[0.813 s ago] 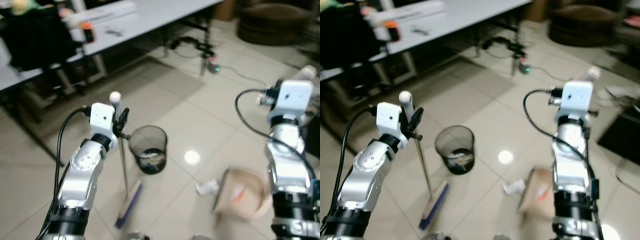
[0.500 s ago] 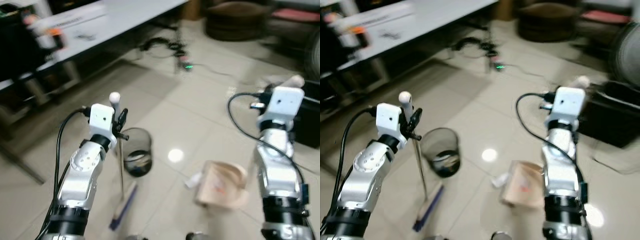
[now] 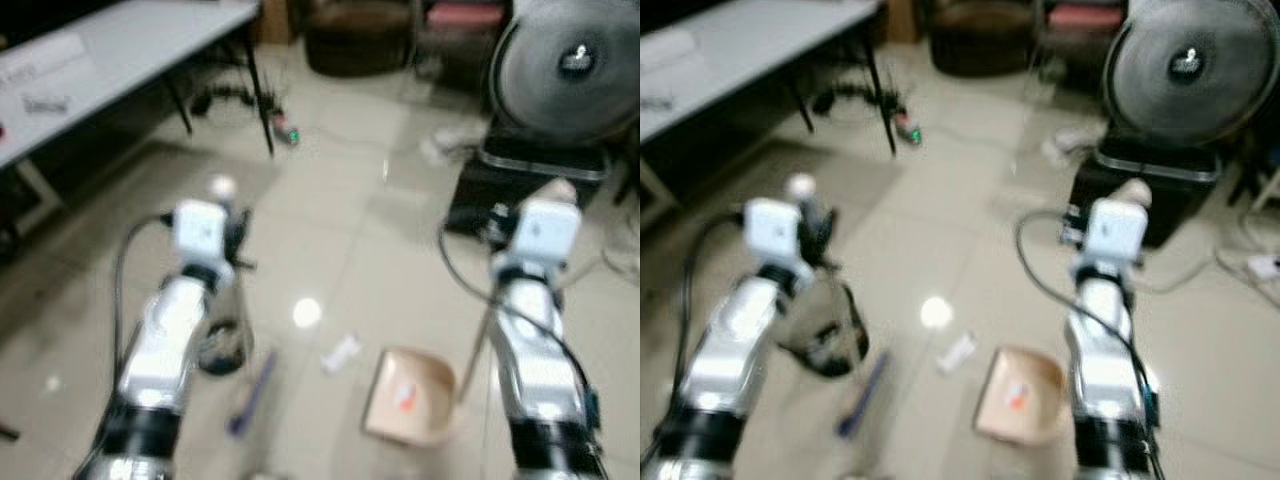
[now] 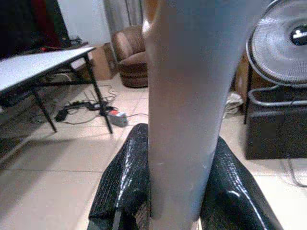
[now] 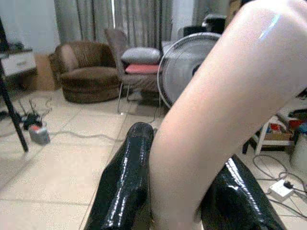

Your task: Sweep floor

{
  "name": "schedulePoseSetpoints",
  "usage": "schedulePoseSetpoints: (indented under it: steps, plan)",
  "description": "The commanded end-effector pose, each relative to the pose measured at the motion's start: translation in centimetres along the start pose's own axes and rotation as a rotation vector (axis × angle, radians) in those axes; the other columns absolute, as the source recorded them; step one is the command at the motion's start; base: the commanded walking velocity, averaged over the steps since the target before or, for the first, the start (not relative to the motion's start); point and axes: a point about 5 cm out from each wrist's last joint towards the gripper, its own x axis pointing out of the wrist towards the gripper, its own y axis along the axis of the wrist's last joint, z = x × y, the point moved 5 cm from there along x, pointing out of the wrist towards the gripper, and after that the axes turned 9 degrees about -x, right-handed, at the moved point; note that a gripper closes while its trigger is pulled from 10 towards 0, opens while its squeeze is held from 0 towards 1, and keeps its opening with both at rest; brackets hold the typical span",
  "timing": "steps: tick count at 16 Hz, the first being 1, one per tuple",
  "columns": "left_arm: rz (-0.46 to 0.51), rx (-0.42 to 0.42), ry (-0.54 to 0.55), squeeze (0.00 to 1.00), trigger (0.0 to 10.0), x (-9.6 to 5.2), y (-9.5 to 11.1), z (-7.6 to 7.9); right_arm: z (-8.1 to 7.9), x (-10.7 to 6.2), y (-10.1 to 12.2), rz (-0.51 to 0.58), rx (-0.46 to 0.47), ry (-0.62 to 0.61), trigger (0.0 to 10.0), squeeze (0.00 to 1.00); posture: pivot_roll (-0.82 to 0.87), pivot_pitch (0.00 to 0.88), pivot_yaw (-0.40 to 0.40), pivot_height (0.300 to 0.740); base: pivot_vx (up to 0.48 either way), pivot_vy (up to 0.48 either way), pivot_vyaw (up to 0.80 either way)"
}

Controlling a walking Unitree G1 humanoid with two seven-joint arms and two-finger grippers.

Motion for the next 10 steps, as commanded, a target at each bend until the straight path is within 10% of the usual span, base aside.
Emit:
schedulePoseSetpoints:
  steps: [1,10]
  plan:
    - [0.031,0.039,0.041,0.00,10.0,0.0,1.0,-1.4,-1.2,0.2,1.6,0.057,0.013,0.035,10.0,0.00,-0.04,0.055,0.077,0.740,0.420,0.000,0.00]
    - [0.042,0.055,0.067,0.00,10.0,0.0,1.0,-1.8,-3.3,-0.1,0.8,0.035,-0.016,0.148,10.0,0.00,-0.03,0.035,0.067,0.740,0.423,0.000,0.07]
